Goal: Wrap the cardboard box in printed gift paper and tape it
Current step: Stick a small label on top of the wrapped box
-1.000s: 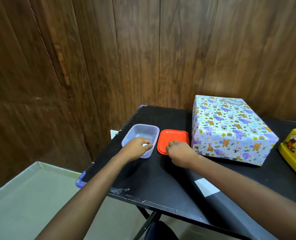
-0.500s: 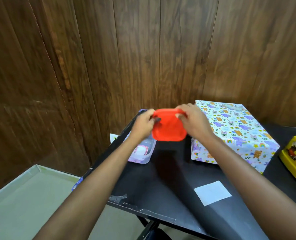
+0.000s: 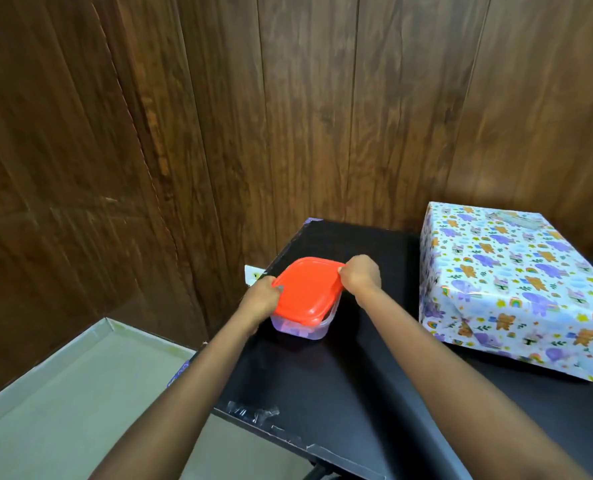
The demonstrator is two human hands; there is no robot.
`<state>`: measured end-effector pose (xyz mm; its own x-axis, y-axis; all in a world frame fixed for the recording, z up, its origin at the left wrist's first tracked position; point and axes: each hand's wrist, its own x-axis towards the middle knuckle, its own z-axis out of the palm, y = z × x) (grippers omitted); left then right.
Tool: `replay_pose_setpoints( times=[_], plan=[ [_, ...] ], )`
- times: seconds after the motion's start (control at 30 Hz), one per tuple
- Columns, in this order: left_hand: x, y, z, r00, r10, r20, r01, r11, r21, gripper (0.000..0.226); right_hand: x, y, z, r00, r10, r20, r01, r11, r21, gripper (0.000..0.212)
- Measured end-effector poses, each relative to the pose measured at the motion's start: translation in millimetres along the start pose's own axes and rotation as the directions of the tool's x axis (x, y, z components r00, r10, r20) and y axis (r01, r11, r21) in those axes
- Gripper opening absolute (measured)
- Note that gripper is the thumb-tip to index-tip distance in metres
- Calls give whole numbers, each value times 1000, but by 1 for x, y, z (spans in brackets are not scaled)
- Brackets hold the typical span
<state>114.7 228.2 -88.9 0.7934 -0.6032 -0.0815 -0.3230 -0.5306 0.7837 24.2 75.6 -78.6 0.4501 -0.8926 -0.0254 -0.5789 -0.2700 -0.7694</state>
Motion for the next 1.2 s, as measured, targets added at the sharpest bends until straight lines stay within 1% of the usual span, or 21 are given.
replay_pose_setpoints(
  times=[0.03,0.07,0.1,0.17,0.23,0.3,0.37,0.47,0.5,0.53,0.6,0.67,0.73,0.83,0.93,1.0,1.03,1.1,1.13,1.17,1.2],
  plan=[
    [-1,-2,3,998,-11,-54,10,1000,-21,20,-1,4,1,999,-39,-13,38,998,-58,25],
    [-1,-4,6,995,-33,-98,27,998,-57,22,1,8,2,998,-64,4,64,996,-56,26],
    [-2,-3,8,990,-57,-127,44,994,-101,22,3,10,2,997,-73,29,73,997,-11,24],
    [-5,-2,14,979,-120,-167,90,979,-181,23,7,13,4,996,-68,64,59,990,131,23],
    [-12,1,21,961,-182,-208,141,971,-195,26,9,12,6,995,-60,85,43,982,184,23],
    [-20,5,28,943,-197,-269,161,975,-152,29,13,12,9,994,-69,79,54,981,184,25],
    [-27,7,33,924,-183,-336,150,981,-124,31,16,12,11,991,-105,85,92,984,151,27],
    [-33,6,40,895,-182,-407,101,972,-212,31,23,10,11,958,-224,177,212,974,82,23],
    [-33,4,41,891,-184,-414,78,962,-260,31,23,9,11,946,-242,217,230,970,82,24],
    [-32,3,42,891,-193,-411,60,947,-315,31,25,8,10,937,-251,244,235,967,96,24],
    [-29,3,44,889,-258,-378,61,886,-460,31,27,6,11,934,-245,259,213,966,145,24],
    [-31,4,53,851,-355,-387,73,809,-583,32,29,4,13,926,-242,291,184,959,215,23],
    [-36,3,67,800,-410,-437,27,753,-657,30,26,3,14,905,-236,353,146,954,263,25],
    [-41,7,73,770,-478,-423,-16,648,-762,21,28,2,15,895,-176,410,71,964,258,27],
    [-39,9,67,781,-478,-403,-55,589,-806,17,31,3,15,925,-118,361,20,964,264,26],
    [-35,9,63,800,-455,-391,-62,586,-808,15,31,7,14,946,-90,312,-12,951,309,26],
    [-33,10,62,807,-444,-389,-64,589,-806,16,31,8,14,956,-76,285,-30,936,350,27],
    [-31,19,61,820,-440,-367,-55,578,-814,27,30,10,13,975,-52,216,-51,893,446,29],
    [-32,26,61,832,-445,-332,-40,549,-835,35,29,10,11,983,-43,177,-50,871,489,29],
    [-32,31,60,845,-450,-290,-34,495,-868,41,29,9,9,988,-38,148,-44,857,514,29],
    [-33,35,60,858,-442,-260,-41,447,-894,43,28,9,5,991,-37,131,-37,852,523,30]
  ],
)
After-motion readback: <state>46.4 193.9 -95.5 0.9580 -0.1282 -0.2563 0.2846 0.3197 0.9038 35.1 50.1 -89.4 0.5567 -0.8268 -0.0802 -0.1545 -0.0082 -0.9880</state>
